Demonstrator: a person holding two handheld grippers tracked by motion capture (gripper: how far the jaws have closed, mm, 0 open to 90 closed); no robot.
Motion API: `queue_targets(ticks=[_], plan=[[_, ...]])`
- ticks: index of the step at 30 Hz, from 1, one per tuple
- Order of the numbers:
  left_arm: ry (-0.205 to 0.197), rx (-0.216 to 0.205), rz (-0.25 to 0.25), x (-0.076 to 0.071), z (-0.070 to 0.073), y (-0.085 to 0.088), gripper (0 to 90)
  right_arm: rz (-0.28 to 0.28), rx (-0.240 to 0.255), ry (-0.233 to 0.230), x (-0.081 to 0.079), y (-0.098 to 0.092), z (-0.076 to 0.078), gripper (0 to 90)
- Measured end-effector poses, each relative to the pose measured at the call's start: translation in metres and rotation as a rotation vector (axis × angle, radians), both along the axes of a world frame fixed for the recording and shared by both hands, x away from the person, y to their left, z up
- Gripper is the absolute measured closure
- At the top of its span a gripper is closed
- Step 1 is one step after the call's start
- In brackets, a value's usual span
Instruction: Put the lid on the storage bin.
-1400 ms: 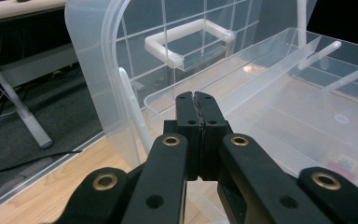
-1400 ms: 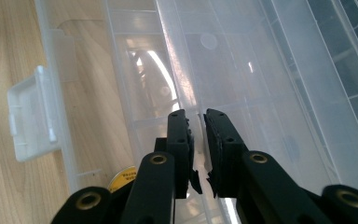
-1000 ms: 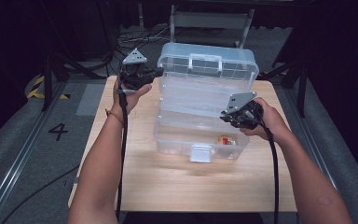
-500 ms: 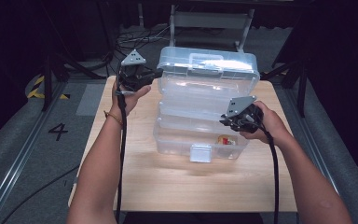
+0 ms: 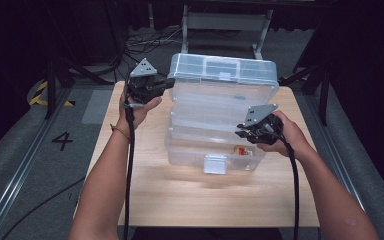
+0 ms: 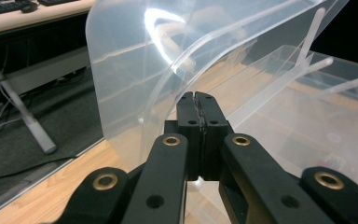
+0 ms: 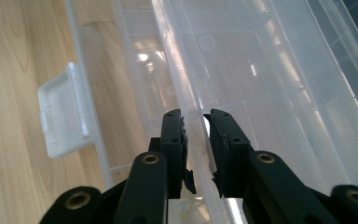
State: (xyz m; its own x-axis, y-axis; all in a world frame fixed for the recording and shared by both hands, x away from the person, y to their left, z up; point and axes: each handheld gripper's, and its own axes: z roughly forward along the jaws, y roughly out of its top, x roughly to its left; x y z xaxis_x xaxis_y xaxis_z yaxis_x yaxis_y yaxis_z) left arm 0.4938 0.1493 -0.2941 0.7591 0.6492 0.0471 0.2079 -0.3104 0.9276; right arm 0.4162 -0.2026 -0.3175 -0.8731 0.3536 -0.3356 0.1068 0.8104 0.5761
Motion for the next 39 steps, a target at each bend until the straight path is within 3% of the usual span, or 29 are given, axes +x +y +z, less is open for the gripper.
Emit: queue_targets(ticks=[11, 16, 21, 39], plan=[[-0.015, 0.015, -0.006, -0.013, -0.003, 0.004, 89.9, -0.023, 0.049, -0.011, -0.007, -0.013, 0.001, 78.5], [-0.03, -0.001, 0.0, -0.021, -0.007, 0.004, 89.9, -0.043, 0.062, -0.02, -0.01, -0.021, 0.001, 80.6], [-0.038, 0.031, 0.0, -0.024, -0.009, 0.002, 89.9, -0.056, 0.042, -0.011, -0.013, -0.026, 0.0, 79.5], [-0.031, 0.072, -0.004, -0.033, -0.014, 0.004, 89.8, -0.097, 0.079, -0.018, -0.023, -0.053, -0.001, 80.0]])
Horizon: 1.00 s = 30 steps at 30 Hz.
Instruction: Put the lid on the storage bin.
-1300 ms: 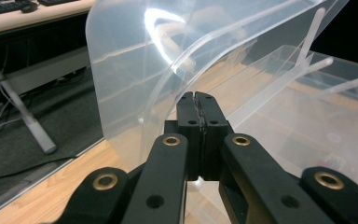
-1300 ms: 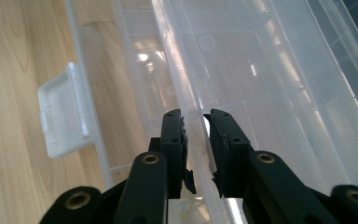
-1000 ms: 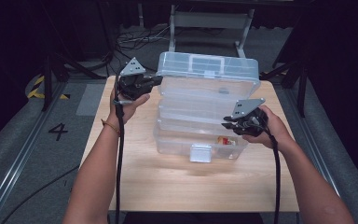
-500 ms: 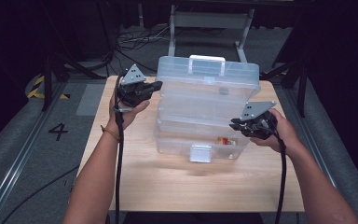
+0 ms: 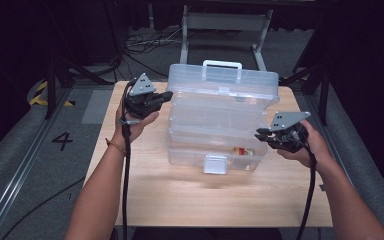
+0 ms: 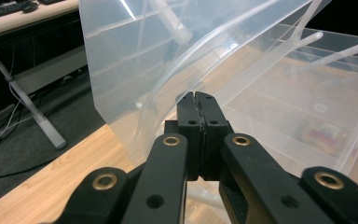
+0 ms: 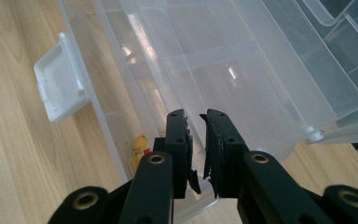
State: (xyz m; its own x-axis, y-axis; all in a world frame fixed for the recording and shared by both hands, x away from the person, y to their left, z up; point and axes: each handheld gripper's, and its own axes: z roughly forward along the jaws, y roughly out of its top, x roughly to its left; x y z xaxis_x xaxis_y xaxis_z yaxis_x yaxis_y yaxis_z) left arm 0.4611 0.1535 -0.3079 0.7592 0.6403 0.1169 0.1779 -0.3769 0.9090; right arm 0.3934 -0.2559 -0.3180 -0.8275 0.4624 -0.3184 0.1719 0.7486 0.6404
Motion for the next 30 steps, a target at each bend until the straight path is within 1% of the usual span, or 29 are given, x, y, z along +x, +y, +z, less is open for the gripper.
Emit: queue_targets(ticks=[3, 4, 7, 9, 10, 11, 13, 16, 17, 19, 23, 24, 26, 29, 30], plan=[[0.001, -0.013, -0.01, -0.002, 0.001, 0.0, 89.7, -0.009, 0.0, 0.006, -0.001, -0.002, -0.001, 79.9], [-0.005, -0.007, -0.01, -0.003, 0.001, 0.0, 89.7, -0.012, -0.003, 0.003, -0.001, -0.003, 0.0, 80.0], [0.0, -0.007, -0.01, -0.004, 0.001, 0.0, 89.6, -0.015, 0.001, 0.009, -0.003, -0.004, 0.0, 80.1], [-0.003, 0.004, -0.006, -0.005, 0.001, 0.0, 89.6, -0.022, 0.002, -0.001, -0.004, -0.005, 0.0, 81.1], [0.0, 0.007, -0.013, -0.006, 0.0, 0.0, 89.6, -0.024, 0.007, -0.004, -0.005, -0.005, 0.0, 82.0], [-0.003, 0.024, -0.009, -0.007, 0.0, 0.0, 89.6, -0.027, 0.006, -0.007, -0.006, -0.005, -0.001, 82.3], [-0.002, 0.029, -0.014, -0.008, -0.001, 0.0, 89.6, -0.027, 0.0, -0.007, -0.007, -0.006, -0.001, 82.7], [-0.004, 0.028, -0.018, -0.011, -0.003, 0.001, 89.6, -0.035, 0.012, -0.006, -0.009, -0.008, 0.0, 83.0], [-0.016, 0.037, -0.019, -0.013, -0.005, 0.001, 89.6, -0.039, 0.019, -0.005, -0.009, -0.009, 0.0, 83.3], [-0.014, 0.034, -0.02, -0.014, -0.006, 0.001, 89.6, -0.041, 0.03, 0.003, -0.009, -0.01, -0.002, 83.0], [-0.007, 0.03, -0.028, -0.016, -0.011, 0.003, 89.7, -0.045, 0.043, 0.0, -0.011, -0.012, -0.005, 83.2], [-0.007, 0.044, -0.033, -0.017, -0.012, 0.003, 89.8, -0.05, 0.056, 0.001, -0.012, -0.014, -0.006, 83.4], [-0.005, 0.056, -0.041, -0.018, -0.013, 0.003, 89.8, -0.056, 0.071, 0.005, -0.013, -0.016, -0.007, 83.4], [-0.001, 0.064, -0.042, -0.019, -0.014, 0.003, 89.8, -0.057, 0.076, 0.006, -0.014, -0.018, -0.007, 83.5], [0.001, 0.075, -0.044, -0.021, -0.016, 0.002, 89.8, -0.06, 0.076, 0.005, -0.015, -0.019, -0.007, 84.0]])
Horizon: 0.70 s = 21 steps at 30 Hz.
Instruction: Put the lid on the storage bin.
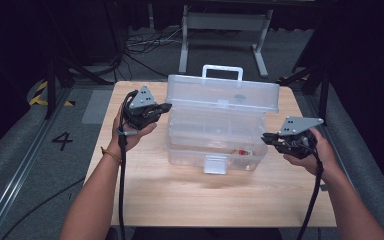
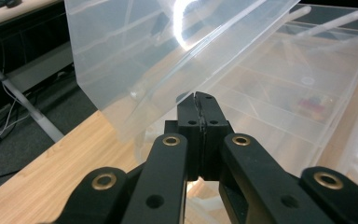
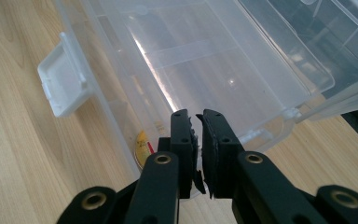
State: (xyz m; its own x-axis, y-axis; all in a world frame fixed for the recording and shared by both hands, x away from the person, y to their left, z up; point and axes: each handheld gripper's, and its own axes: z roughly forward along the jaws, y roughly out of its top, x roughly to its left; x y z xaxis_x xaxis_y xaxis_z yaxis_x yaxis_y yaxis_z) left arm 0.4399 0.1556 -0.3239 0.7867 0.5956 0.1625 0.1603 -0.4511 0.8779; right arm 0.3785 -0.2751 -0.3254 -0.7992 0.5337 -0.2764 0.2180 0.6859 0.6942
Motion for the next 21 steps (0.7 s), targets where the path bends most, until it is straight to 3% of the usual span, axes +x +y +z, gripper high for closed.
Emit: queue_targets(ticks=[8, 12, 21], plan=[[0.011, 0.007, -0.006, -0.005, -0.005, 0.0, 89.8, -0.024, 0.003, 0.002, -0.004, -0.007, -0.006, 84.9], [0.02, 0.041, -0.021, -0.009, -0.007, 0.001, 90.0, -0.038, 0.018, 0.01, -0.005, -0.013, -0.01, 84.8], [0.035, 0.068, -0.032, -0.016, -0.018, 0.0, 90.0, -0.046, 0.039, 0.029, -0.008, -0.019, -0.018, 84.8]])
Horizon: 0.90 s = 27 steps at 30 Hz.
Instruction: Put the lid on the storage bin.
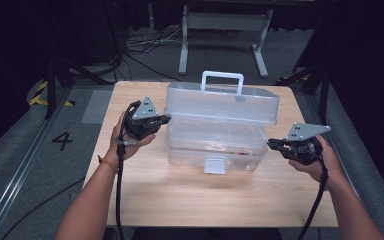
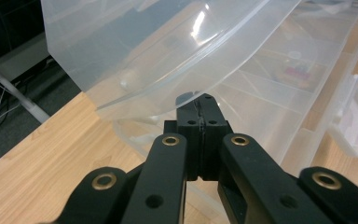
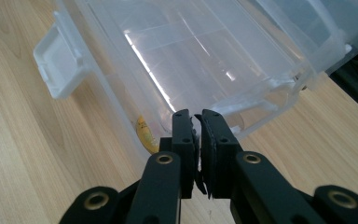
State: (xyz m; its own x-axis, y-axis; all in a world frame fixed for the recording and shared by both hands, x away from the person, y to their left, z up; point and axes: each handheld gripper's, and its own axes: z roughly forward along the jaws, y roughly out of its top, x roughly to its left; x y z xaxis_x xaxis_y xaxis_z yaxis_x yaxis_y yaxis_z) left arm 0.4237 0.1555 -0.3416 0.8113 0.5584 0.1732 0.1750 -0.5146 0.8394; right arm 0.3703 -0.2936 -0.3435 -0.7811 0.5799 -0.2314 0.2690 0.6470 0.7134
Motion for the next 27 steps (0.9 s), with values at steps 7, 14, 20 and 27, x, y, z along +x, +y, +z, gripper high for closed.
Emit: queue_targets(ticks=[7, 14, 20, 27], plan=[[-0.001, -0.041, -0.014, -0.003, -0.01, 0.004, 90.0, -0.004, 0.014, 0.009, -0.002, -0.001, -0.005, 84.8], [0.028, -0.057, -0.022, -0.008, -0.017, 0.008, 90.0, -0.005, 0.023, 0.005, -0.006, -0.004, -0.008, 85.1], [0.041, -0.075, -0.015, -0.009, -0.024, 0.012, 90.0, -0.015, 0.032, 0.003, -0.006, -0.006, -0.009, 85.1], [0.057, -0.052, -0.011, -0.009, -0.029, 0.016, 90.0, -0.015, 0.029, 0.015, -0.006, -0.006, -0.014, 84.6]])
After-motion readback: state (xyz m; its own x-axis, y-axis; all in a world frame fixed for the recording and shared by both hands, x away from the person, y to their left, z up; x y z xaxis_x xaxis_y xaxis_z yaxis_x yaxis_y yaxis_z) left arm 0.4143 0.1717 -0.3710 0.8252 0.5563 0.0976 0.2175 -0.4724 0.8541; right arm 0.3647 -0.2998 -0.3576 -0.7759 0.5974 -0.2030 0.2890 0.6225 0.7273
